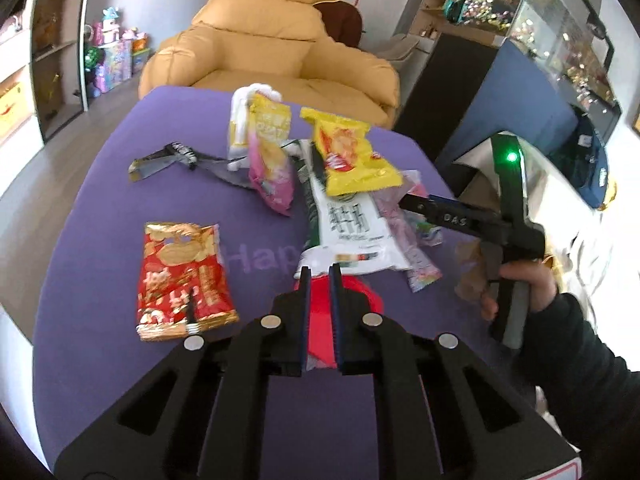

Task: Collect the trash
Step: 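Grasp the red snack wrapper with the left gripper while the right gripper grasps the pink Kleenex pack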

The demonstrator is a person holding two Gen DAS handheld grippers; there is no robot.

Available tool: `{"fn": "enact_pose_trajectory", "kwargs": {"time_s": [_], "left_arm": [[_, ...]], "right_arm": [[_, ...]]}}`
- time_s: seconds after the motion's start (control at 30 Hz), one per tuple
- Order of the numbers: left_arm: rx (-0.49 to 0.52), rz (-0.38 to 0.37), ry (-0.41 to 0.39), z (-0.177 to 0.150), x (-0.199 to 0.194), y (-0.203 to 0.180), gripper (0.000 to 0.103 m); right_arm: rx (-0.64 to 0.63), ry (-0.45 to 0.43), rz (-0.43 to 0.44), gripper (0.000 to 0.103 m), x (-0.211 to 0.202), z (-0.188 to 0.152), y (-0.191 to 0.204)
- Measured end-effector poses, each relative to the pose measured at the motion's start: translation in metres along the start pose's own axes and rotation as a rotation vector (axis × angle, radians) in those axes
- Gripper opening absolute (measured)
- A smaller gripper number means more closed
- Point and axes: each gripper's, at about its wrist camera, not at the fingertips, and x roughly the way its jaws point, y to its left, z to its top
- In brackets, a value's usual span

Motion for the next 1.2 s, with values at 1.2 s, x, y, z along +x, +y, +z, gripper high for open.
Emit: {"fn": "enact_pose_trajectory", "kwargs": {"time_s": [1.2], "left_arm": [[-0.155,0.228,0.035,0.012,0.050,0.074,0.015]], "right_arm": [[-0.152,0.044,0.011,0.046,-0.074,-0.107,-0.006]]}}
